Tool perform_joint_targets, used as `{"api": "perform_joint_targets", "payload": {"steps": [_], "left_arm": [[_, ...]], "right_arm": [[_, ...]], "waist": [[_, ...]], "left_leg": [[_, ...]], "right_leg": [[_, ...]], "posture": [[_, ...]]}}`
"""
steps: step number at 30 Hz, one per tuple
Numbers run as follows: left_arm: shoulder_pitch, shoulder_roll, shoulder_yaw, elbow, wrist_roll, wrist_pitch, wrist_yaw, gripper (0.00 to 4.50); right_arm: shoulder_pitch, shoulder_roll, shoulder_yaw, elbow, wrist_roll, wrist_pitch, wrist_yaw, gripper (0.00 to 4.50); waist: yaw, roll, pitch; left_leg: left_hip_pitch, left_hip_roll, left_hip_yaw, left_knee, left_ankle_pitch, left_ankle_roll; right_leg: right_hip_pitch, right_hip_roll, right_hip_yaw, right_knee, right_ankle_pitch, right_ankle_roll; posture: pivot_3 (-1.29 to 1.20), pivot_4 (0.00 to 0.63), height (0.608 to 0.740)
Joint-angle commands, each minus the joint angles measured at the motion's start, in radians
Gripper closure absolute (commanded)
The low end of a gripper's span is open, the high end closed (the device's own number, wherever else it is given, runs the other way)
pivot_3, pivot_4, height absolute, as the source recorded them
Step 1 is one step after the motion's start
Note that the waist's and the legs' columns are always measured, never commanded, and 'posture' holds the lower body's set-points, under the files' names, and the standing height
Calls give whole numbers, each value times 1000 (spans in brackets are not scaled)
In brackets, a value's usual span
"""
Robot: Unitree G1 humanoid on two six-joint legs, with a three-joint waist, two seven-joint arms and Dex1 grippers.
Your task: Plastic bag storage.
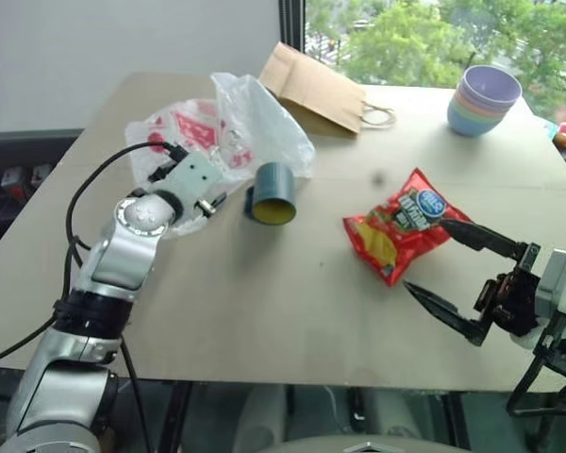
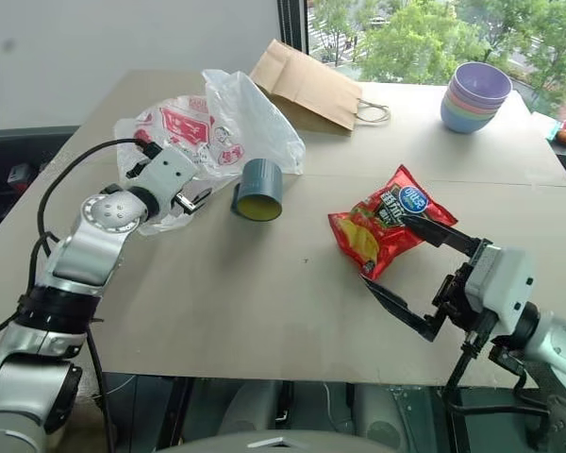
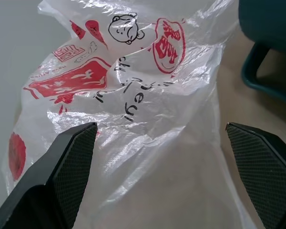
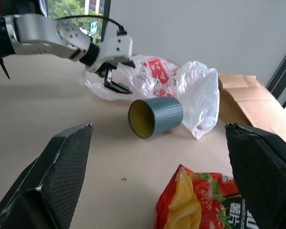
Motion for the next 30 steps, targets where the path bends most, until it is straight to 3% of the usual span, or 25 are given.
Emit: {"api": "perform_joint_targets", "payload": {"steps": [1, 6, 13, 14, 15, 16, 19, 27, 30], "left_arm": [[-75, 22, -46, 87, 131, -108, 35, 28], [-189, 21, -123, 297, 261, -275, 51, 28], [-240, -32, -40, 389, 192, -329, 21, 2849], [-239, -41, -17, 378, 165, -311, 11, 2849], [-237, -50, 6, 362, 142, -294, 2, 3272], [-237, -66, 45, 332, 97, -240, -20, 3336], [-243, -101, 135, 238, -16, -54, -92, 4385], [-322, -107, 226, 111, -122, 223, -148, 4385], [-315, -103, 231, 69, -132, 273, -146, 4385]], "right_arm": [[-13, 5, 20, -43, 9, -33, -11, 0], [-4, 25, 74, -32, -36, -63, -12, 0], [-48, 45, 152, -8, -79, -69, -36, 0], [-58, 47, 160, -5, -75, -66, -37, 0], [-69, 47, 168, 1, -74, -66, -35, 0], [-97, 47, 192, 12, -68, -57, -30, 0], [-241, 36, 308, 95, -175, -16, -50, 0], [-640, 111, 662, 462, -636, 119, -210, 0], [-765, 211, 742, 579, -667, 137, -196, 0]], "waist": [[2, 0, 0], [8, 0, 0], [7, -1, 0], [7, -1, 0], [7, -1, 0], [7, -1, 0], [-1, -2, 1], [-19, -3, 1], [-20, -2, 1]], "left_leg": [[0, 0, 0, 0, 0, 0], [0, 0, 0, 0, 0, 0], [-1, 0, 0, 0, 0, 0], [-1, 0, 0, 0, 0, 0], [-1, 0, 0, 0, 0, 0], [-1, 0, 0, 1, 0, 0], [-1, 0, 0, 1, 0, 0], [-2, 0, -2, 2, 0, 0], [-9, -1, -2, 3, 0, 0]], "right_leg": [[0, 0, 0, 0, 0, 0], [0, 0, 0, 0, 0, 0], [0, 0, 0, 0, 1, 1], [0, 0, 0, 0, 1, 2], [0, 0, 0, 0, 1, 2], [0, 0, 0, 0, 1, 2], [0, 0, 0, 1, 2, 3], [-1, 1, -1, 3, 4, 1], [-7, 1, -1, 3, 5, 0]], "posture": [[0, 150, 740], [0, 150, 740], [0, 150, 740], [0, 150, 740], [0, 150, 740], [0, 150, 740], [0, 150, 740], [0, 150, 740], [0, 150, 740]]}}
